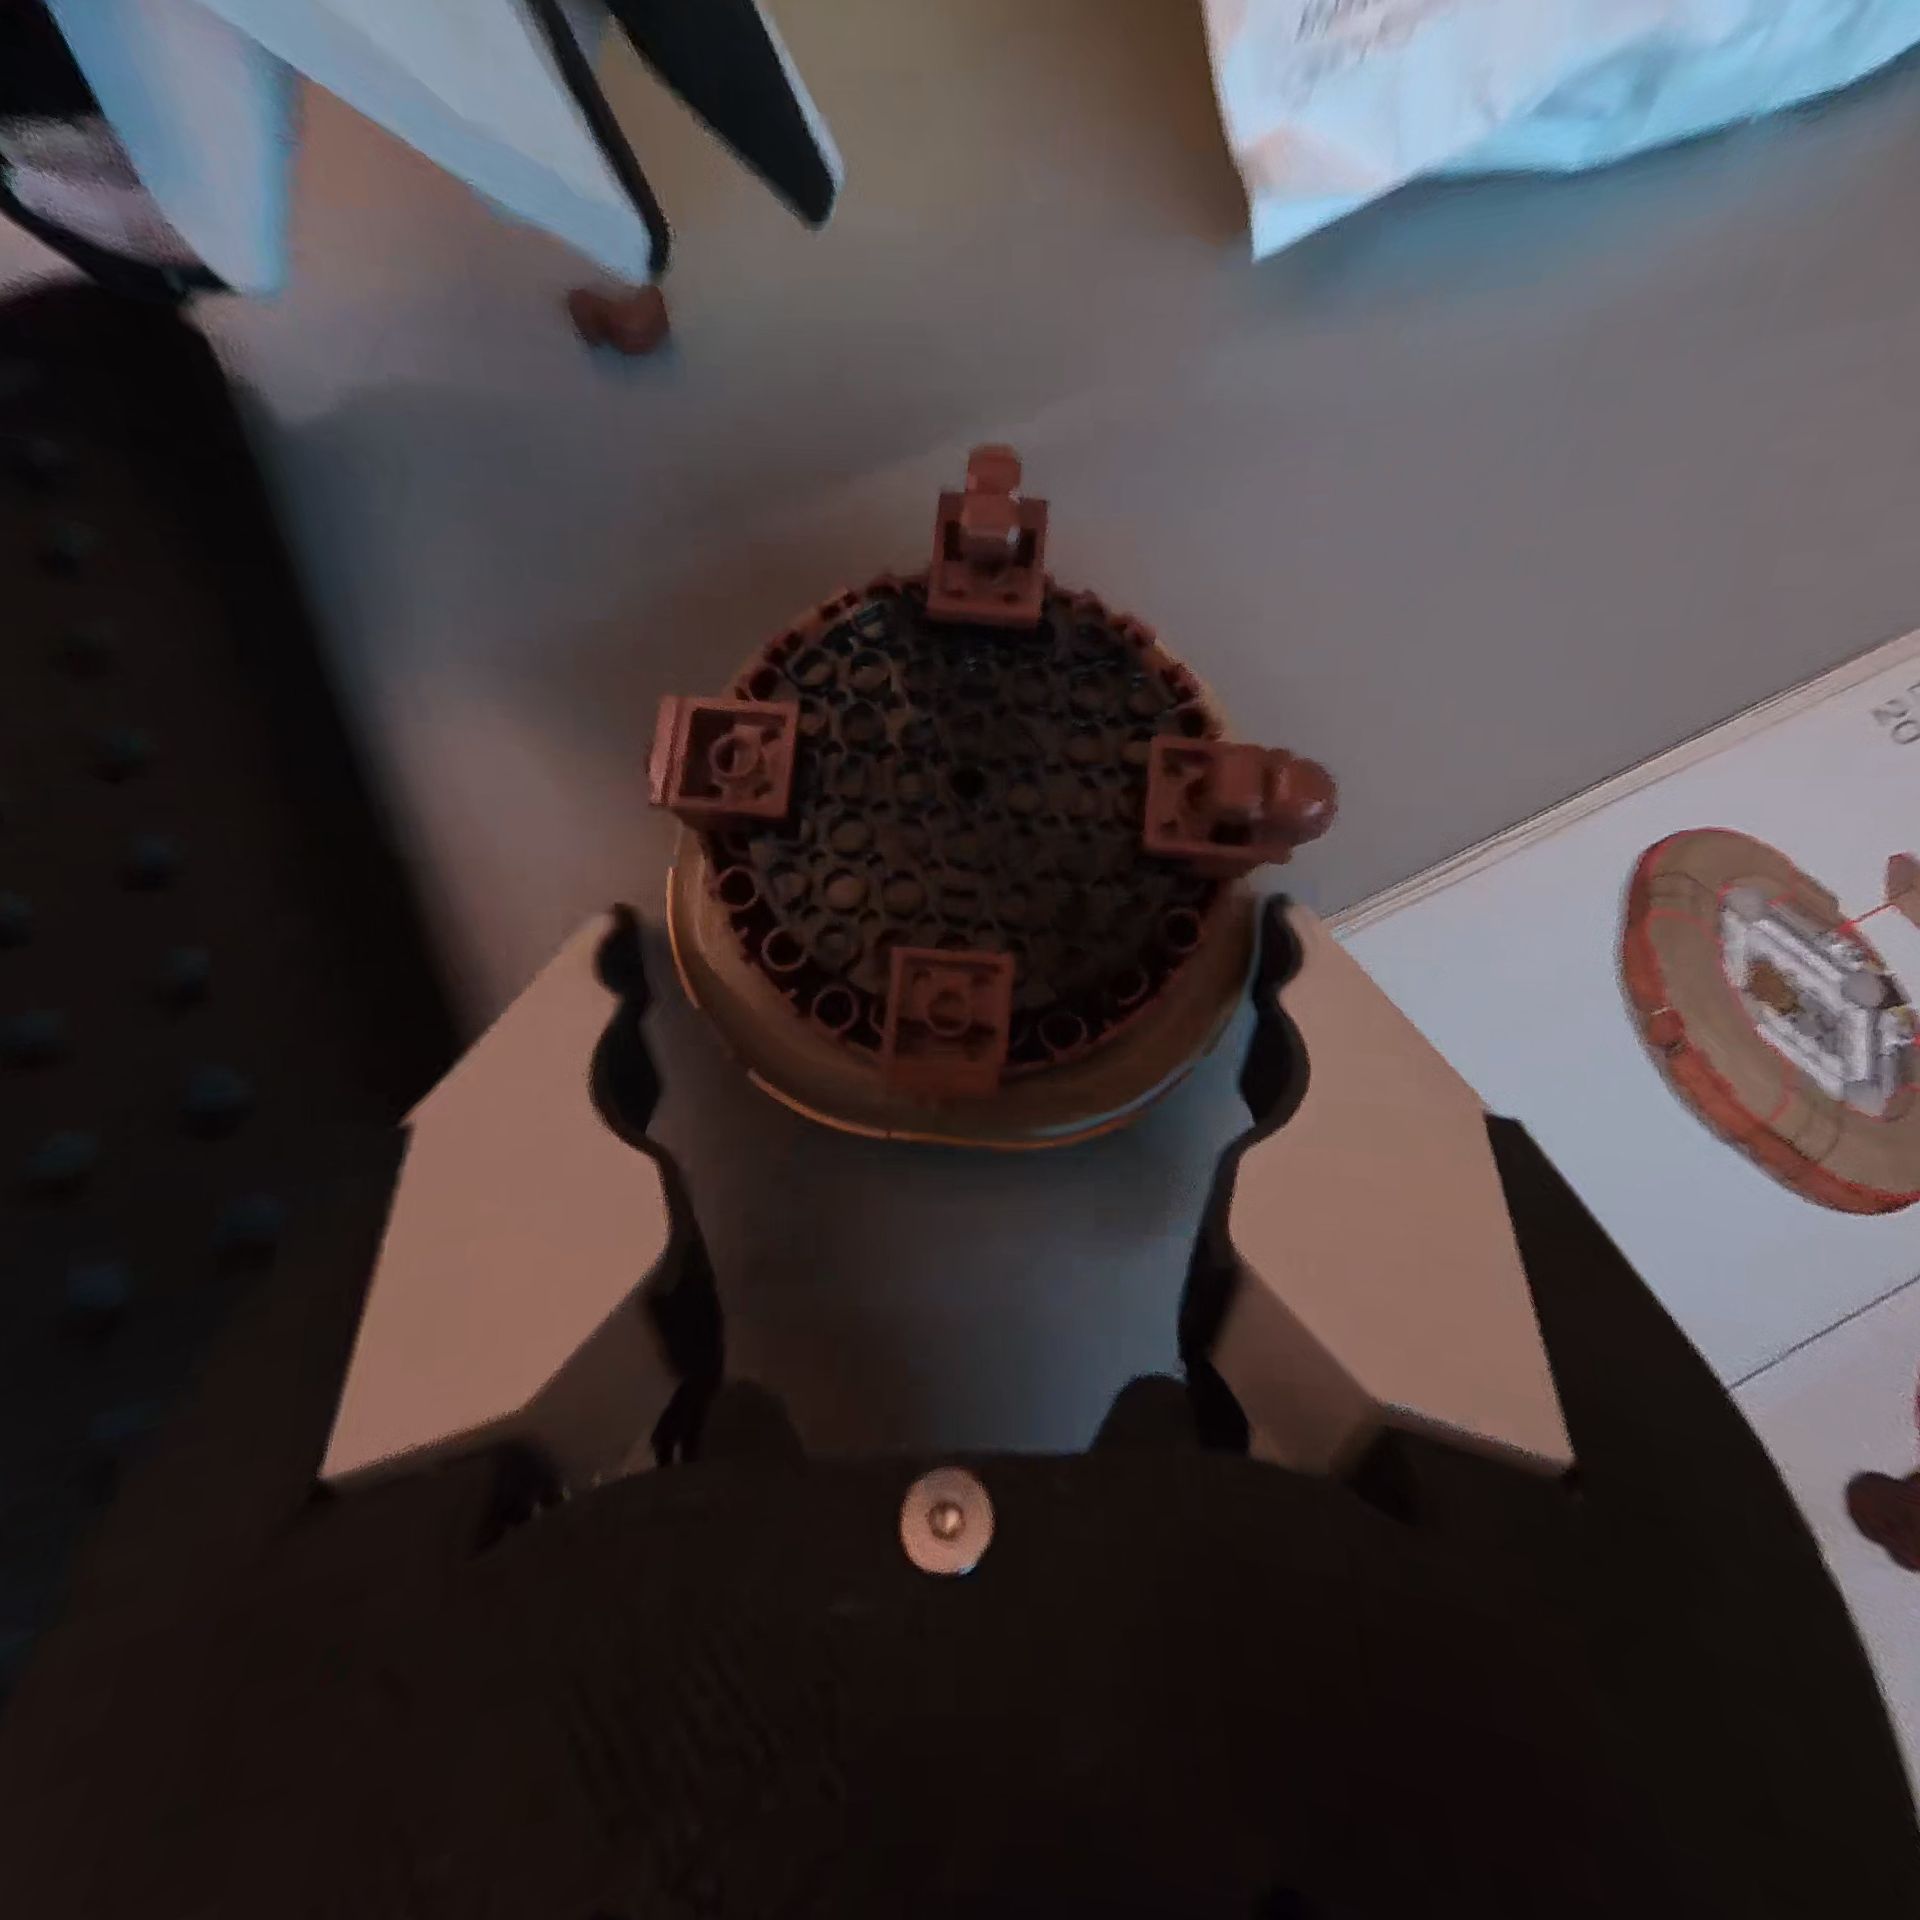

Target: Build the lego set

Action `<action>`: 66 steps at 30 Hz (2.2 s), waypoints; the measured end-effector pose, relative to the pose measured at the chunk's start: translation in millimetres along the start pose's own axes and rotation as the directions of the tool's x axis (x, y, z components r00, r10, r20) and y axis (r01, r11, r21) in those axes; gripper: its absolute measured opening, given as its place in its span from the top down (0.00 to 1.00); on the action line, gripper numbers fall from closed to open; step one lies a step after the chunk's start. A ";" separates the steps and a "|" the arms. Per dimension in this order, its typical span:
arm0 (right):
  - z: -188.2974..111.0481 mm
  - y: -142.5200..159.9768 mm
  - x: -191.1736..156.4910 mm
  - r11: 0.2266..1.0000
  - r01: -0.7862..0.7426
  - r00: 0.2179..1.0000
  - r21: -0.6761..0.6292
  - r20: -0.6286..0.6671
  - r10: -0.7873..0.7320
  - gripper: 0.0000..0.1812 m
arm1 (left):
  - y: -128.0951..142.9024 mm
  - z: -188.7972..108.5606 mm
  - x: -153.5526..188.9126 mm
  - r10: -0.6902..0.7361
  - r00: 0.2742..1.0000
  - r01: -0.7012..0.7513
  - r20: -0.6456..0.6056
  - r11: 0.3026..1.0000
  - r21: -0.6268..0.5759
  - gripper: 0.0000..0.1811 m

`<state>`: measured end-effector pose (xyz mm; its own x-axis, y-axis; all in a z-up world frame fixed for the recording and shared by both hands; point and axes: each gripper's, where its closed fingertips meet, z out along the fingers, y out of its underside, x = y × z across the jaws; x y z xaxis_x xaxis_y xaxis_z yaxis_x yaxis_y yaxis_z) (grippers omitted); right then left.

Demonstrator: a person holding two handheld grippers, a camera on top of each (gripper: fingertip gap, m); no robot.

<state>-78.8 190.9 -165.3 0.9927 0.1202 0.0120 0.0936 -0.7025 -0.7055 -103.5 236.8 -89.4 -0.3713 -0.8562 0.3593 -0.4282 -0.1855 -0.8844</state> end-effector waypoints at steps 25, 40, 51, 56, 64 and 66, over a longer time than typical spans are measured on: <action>-20.8 -14.5 9.0 0.932 -0.356 0.880 0.070 0.360 0.309 0.40 | 15.7 21.5 26.5 -0.801 0.534 0.795 -0.269 0.585 -0.162 0.76; -34.5 -17.4 16.9 0.864 -0.498 0.761 0.079 0.517 0.392 0.40 | 7.5 53.5 23.6 -0.886 0.293 0.914 -0.361 0.370 -0.165 0.81; -62.4 -42.5 5.4 0.835 -0.526 0.705 0.161 0.632 0.323 0.40 | -23.4 45.0 52.0 -0.781 0.353 0.872 -0.515 0.474 -0.120 0.77; -79.9 -58.9 -10.3 0.834 -0.513 0.685 0.202 0.683 0.255 0.40 | -42.2 40.3 72.7 -0.723 0.364 0.847 -0.587 0.520 -0.114 0.63; -106.6 -86.0 -4.6 0.848 -0.446 0.741 0.287 0.649 0.170 0.40 | -94.6 15.6 97.1 -0.608 0.379 0.816 -0.698 0.575 -0.058 0.32; -122.5 -99.1 -5.7 0.860 -0.386 0.772 0.335 0.627 0.102 0.40 | -111.5 9.7 107.7 -0.596 0.381 0.806 -0.707 0.589 -0.062 0.31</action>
<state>-84.3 173.9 -8.6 0.7284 0.4606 -0.5073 -0.3280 -0.4156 -0.8483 -87.8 160.6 45.1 -0.4690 0.1258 0.8742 -0.6023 -0.7695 -0.2124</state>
